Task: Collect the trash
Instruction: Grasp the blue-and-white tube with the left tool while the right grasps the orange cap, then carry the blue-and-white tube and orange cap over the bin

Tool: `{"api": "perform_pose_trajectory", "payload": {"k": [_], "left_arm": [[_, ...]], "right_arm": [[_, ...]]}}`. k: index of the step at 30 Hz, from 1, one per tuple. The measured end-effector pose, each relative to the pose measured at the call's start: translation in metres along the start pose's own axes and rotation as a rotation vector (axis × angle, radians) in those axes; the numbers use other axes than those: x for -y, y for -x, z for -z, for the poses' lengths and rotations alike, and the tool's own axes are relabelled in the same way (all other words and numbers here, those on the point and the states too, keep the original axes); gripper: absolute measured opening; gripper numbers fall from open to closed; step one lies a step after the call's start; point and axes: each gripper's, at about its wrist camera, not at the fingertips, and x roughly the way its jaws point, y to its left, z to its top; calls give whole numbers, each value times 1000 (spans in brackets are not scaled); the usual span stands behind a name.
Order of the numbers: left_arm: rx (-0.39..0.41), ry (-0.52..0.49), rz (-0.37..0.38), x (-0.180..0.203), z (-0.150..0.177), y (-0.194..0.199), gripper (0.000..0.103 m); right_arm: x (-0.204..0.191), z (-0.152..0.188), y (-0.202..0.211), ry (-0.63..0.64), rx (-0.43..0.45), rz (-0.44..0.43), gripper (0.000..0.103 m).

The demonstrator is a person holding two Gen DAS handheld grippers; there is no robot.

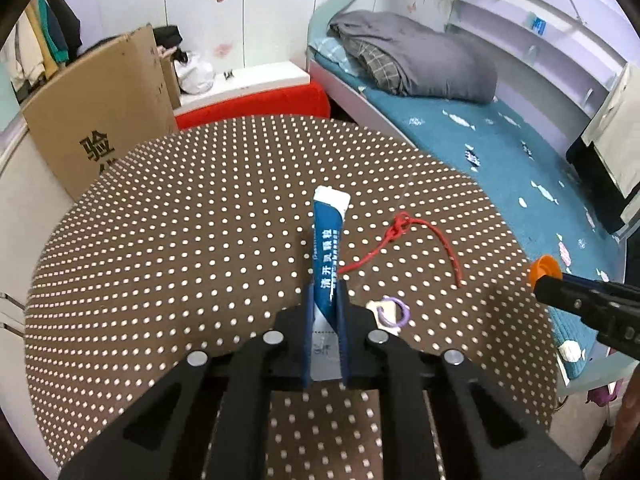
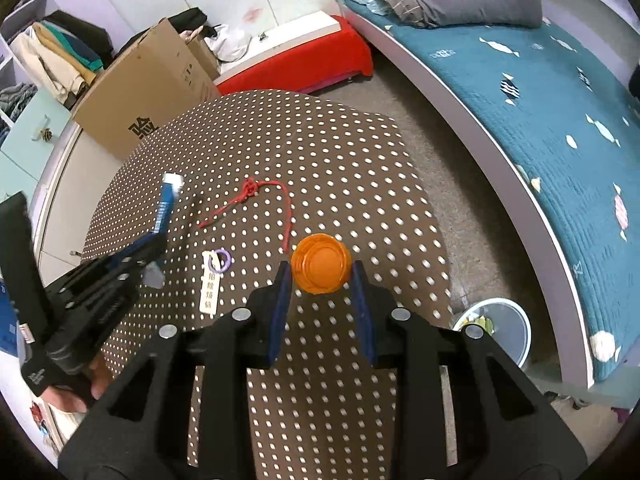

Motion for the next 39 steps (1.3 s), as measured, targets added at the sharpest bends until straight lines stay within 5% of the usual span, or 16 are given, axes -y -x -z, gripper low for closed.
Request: {"api": "perform_pose_trajectory", "payload": {"k": [9,21,39], "left_arm": [[39,-71,46,49,16,37,10],[63,-259,167,168,41,55,11],[-89,-536,304,336,109,16,11]], "right_arm": [[32,34,45,-50,54,19,30],[106,79,104,-177,140,75,30],[238,164,129,-456,140,157,30]]}}
